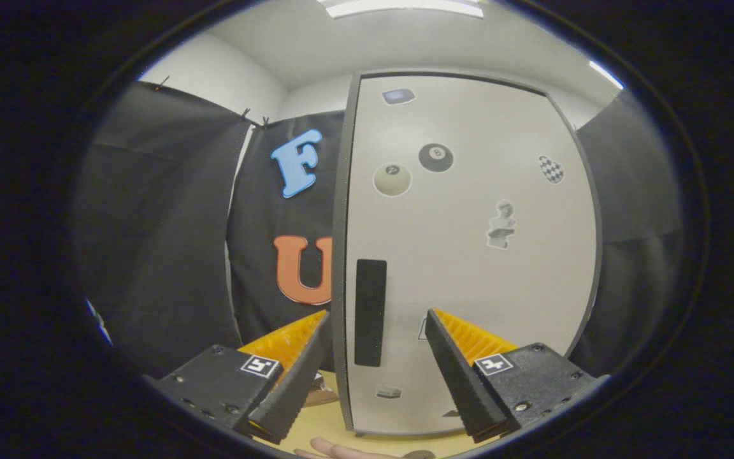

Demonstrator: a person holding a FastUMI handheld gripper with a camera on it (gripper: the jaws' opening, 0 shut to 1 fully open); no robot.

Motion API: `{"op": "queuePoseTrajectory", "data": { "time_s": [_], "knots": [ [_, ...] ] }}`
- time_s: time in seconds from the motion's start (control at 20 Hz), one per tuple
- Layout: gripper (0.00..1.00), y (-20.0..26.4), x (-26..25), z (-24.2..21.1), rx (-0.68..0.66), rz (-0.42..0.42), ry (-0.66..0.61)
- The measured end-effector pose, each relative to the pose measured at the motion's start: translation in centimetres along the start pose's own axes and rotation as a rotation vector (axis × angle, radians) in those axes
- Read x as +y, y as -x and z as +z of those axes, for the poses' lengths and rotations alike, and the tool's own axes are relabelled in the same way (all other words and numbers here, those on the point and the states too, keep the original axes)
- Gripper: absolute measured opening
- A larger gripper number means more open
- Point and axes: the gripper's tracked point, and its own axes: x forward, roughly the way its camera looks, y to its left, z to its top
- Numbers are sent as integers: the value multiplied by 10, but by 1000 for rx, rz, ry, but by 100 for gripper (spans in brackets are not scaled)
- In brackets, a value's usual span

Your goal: Open the shoe cabinet door, grab the shoes and put them into the shoe cabinet, then close the shoe cabinet door.

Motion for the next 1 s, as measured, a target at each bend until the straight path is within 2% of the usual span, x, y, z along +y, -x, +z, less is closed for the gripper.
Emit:
{"op": "queuePoseTrajectory", "data": {
  "time_s": [0.05,0.2,0.35,0.45,0.55,0.65,0.75,1.0],
  "knots": [
    [94,-10,-3,-1,7,-16,-3],
    [87,-36,-1,-9,63,6,-59],
    [53,-52,14,-12,89,89,-87],
    [40,-52,12,-12,82,64,-40],
    [38,-52,8,-12,75,37,-28],
    [33,-50,9,-14,86,46,-49],
    [33,-47,7,-14,95,53,-46],
    [33,0,13,-9,113,108,-15]
  ]
}}
